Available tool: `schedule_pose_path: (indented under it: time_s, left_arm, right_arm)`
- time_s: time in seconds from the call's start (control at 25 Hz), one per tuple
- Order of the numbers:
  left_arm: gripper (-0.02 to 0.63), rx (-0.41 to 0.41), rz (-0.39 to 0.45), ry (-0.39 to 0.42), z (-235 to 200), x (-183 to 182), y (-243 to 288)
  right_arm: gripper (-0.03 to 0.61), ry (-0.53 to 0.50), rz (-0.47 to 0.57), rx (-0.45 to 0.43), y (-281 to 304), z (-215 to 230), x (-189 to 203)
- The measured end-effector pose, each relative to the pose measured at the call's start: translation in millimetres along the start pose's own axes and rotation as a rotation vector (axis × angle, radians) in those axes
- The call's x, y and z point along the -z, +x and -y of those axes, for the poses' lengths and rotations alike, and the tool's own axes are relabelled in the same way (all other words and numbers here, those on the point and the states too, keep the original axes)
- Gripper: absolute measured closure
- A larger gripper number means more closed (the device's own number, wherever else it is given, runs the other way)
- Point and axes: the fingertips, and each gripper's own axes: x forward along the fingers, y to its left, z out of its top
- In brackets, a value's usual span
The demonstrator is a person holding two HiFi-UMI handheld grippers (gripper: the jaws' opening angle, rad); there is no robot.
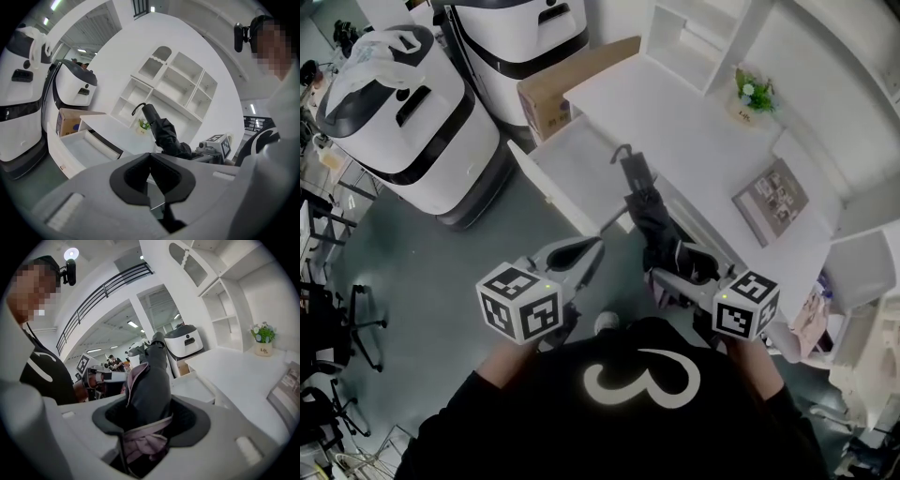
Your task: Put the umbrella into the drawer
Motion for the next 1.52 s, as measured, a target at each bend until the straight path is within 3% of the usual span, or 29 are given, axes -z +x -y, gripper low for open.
schedule_pose_path:
  time_s: [0.56,1.08,1.52]
  left_arm:
    - [0.604,-0.127,0.012,-0.023,-51.8,-25.0,-0.1]
    - [0.604,-0.248,0.024,-0.102,-147.2,-67.8,7.6]
    - [0.604,-0.283,0.027,-0.161,-199.4,-77.0,25.0]
  right_arm:
    - [0.339,-0.048,-0.054,-0.050,72.1,38.0,-38.0]
    - [0.339,-0.043,-0.171,-0.098,178.3,94.6,-73.6]
    - [0.339,-0.050,-0.291,-0.075,250.4,140.8,-65.1]
